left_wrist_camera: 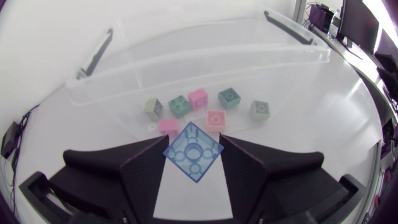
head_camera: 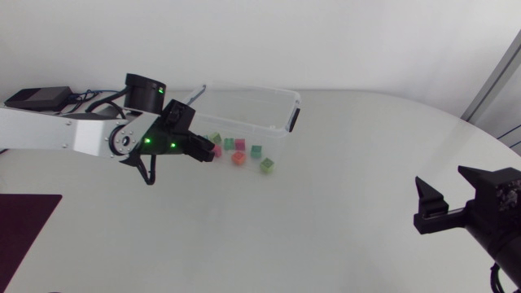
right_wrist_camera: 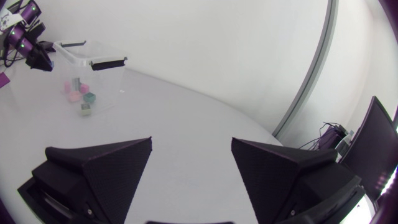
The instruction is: Pick up the duplo bricks and place them in the container
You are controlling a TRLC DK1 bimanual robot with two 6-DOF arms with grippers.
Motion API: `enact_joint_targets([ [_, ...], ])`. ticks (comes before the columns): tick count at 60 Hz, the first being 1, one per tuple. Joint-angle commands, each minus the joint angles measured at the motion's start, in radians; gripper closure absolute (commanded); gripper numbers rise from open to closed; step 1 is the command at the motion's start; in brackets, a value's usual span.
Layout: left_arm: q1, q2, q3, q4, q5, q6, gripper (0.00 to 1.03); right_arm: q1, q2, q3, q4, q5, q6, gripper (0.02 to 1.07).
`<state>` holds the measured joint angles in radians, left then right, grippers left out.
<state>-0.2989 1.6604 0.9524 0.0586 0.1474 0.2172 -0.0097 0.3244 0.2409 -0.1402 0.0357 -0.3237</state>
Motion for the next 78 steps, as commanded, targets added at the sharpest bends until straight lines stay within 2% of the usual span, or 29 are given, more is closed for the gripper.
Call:
enact_joint_targets([
  [1, -0.003, -0.074, -0.032, -0.006, -0.009, 0.005, 0.79, -0.009, -0.064, -0.055, 0.031, 0.02, -0.029, 0.14],
  [21, -0.023, -0.168, 0.005, 0.018, -0.009, -0.022, 0.78, -0.009, -0.166, -0.138, 0.063, 0.047, -0.063, 0.14],
  [33, -0.037, -0.189, 0.029, 0.056, -0.009, -0.039, 0.78, 0.037, -0.332, -0.195, 0.001, 0.078, -0.081, 0.14],
  [42, -0.043, -0.183, 0.063, 0.075, -0.012, -0.047, 0.78, 0.048, -0.329, -0.195, 0.004, 0.082, -0.075, 0.09],
  [60, -0.025, -0.06, 0.148, 0.162, -0.031, -0.047, 0.77, 0.042, -0.326, -0.196, 0.014, 0.084, -0.064, 0.07],
  [78, -0.02, 0.139, 0.309, 0.195, -0.072, -0.036, 0.74, 0.037, -0.326, -0.195, 0.005, 0.079, -0.06, 0.07],
])
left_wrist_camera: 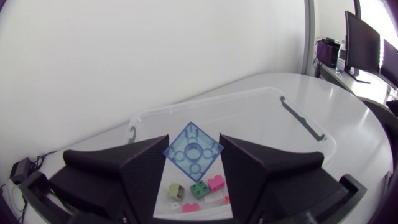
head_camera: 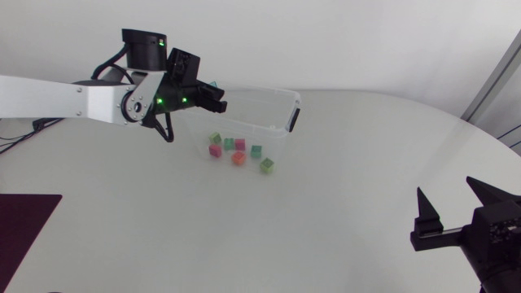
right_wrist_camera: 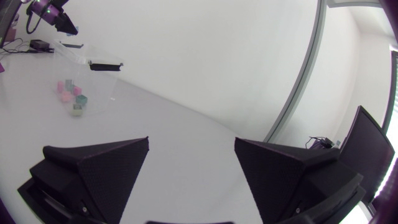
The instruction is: Pick up the duplo bricks and place them in the container
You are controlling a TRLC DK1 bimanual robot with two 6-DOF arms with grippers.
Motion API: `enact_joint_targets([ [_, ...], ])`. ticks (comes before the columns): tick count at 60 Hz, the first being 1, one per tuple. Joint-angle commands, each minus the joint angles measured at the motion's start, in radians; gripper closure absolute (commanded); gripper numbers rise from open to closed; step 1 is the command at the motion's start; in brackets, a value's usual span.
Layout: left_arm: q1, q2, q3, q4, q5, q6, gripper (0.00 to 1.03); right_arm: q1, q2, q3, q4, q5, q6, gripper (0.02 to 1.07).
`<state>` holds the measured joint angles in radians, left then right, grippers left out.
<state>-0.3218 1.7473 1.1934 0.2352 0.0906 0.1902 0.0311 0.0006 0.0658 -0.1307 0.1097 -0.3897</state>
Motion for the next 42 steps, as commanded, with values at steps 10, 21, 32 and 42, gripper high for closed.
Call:
enact_joint_targets([
  [10, 0.0, 0.138, 0.146, 0.001, -0.055, 0.008, 0.21, -0.003, 0.001, -0.02, -0.01, 0.002, 0.008, 0.07],
  [21, -0.003, 0.132, 0.121, 0.009, -0.055, 0.018, 0.04, -0.003, 0.002, -0.02, -0.01, 0.002, 0.006, 0.07],
  [32, 0.006, 0.017, 0.025, 0.041, -0.104, 0.037, 0.04, 0.001, 0.002, -0.02, -0.01, -0.001, 0.008, 0.07],
  [42, 0.047, -0.077, -0.012, -0.025, -0.111, 0.032, 0.04, 0.007, -0.001, -0.02, -0.009, -0.001, 0.015, 0.07],
])
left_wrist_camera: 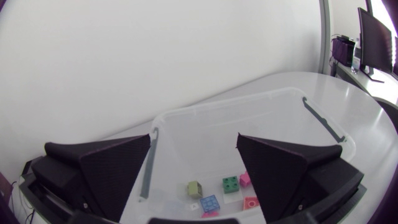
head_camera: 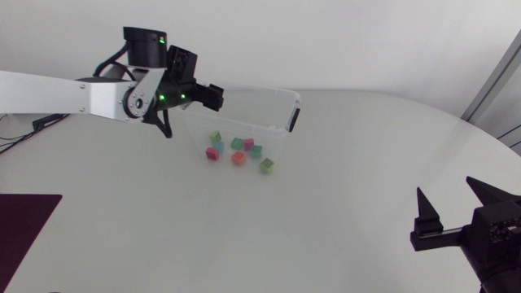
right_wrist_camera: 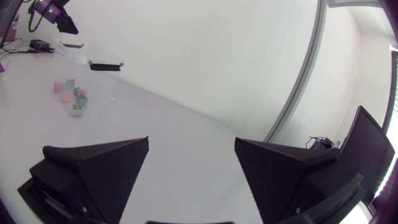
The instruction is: Pick up the duplo bricks and place them in the container
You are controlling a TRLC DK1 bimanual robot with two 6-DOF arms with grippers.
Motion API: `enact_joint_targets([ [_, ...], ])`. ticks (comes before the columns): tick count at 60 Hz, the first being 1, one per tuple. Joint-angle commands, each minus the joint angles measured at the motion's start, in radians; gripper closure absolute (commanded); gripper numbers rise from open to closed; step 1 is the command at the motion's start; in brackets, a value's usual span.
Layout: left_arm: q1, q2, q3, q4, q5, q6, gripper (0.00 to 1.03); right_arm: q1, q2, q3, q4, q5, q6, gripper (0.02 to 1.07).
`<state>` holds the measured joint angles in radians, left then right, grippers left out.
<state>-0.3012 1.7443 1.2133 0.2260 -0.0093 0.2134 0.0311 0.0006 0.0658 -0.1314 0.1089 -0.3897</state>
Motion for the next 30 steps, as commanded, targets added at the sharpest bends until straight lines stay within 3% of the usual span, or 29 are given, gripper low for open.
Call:
enact_joint_targets([
  [1, 0.031, -0.086, -0.037, -0.019, -0.012, 0.007, 0.04, 0.006, -0.001, -0.02, -0.008, 0.0, 0.015, 0.07],
  [30, 0.117, -0.503, -0.301, -0.027, -0.058, -0.002, 0.04, -0.008, -0.007, -0.02, -0.004, 0.011, 0.012, 0.07],
])
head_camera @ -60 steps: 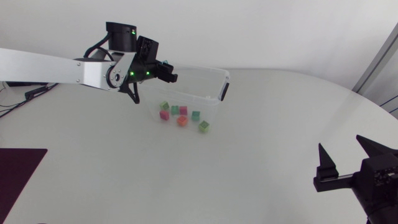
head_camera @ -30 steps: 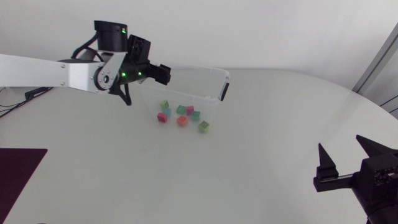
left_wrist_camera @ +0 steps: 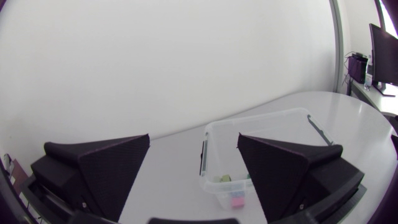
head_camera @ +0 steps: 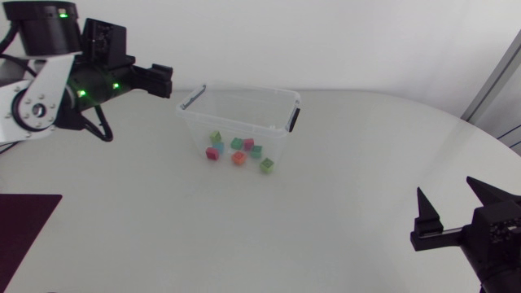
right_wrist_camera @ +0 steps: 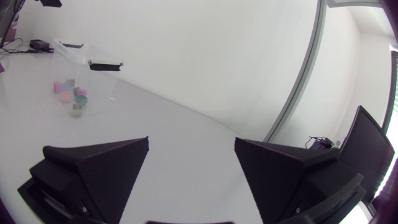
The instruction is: Pick up the duplo bricks and place them in the container
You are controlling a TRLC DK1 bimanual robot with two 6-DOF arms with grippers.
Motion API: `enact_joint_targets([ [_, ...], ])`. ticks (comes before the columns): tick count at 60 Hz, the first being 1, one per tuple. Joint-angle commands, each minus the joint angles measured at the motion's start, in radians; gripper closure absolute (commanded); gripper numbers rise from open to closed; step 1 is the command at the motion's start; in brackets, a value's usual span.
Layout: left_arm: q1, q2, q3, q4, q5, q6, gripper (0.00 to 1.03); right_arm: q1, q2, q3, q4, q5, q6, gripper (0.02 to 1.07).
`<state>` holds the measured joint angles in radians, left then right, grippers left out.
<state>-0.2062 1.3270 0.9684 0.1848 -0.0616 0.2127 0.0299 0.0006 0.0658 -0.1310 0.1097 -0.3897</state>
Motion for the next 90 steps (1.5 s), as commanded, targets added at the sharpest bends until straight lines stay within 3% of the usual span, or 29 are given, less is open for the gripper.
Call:
enact_joint_targets([
  [1, 0.025, -0.104, -0.066, 0.016, -0.006, -0.001, 0.04, -0.005, -0.007, -0.021, -0.004, 0.01, 0.012, 0.07],
  [17, 0.083, -0.318, -0.238, 0.058, -0.007, 0.002, 0.04, -0.007, -0.008, -0.032, 0.079, 0.016, 0.005, 0.07],
  [22, 0.102, -0.384, -0.293, 0.082, -0.007, 0.004, 0.04, -0.015, -0.008, -0.067, 0.192, 0.068, 0.054, 0.07],
  [56, 0.177, -0.833, -0.636, 0.148, -0.007, 0.048, 0.04, 0.018, -0.008, -0.072, 0.246, 0.079, 0.106, 0.07],
  [90, 0.194, -1.125, -0.832, -0.049, 0.033, -0.106, 0.04, -0.011, -0.004, -0.068, 0.178, -0.033, 0.274, 0.07],
])
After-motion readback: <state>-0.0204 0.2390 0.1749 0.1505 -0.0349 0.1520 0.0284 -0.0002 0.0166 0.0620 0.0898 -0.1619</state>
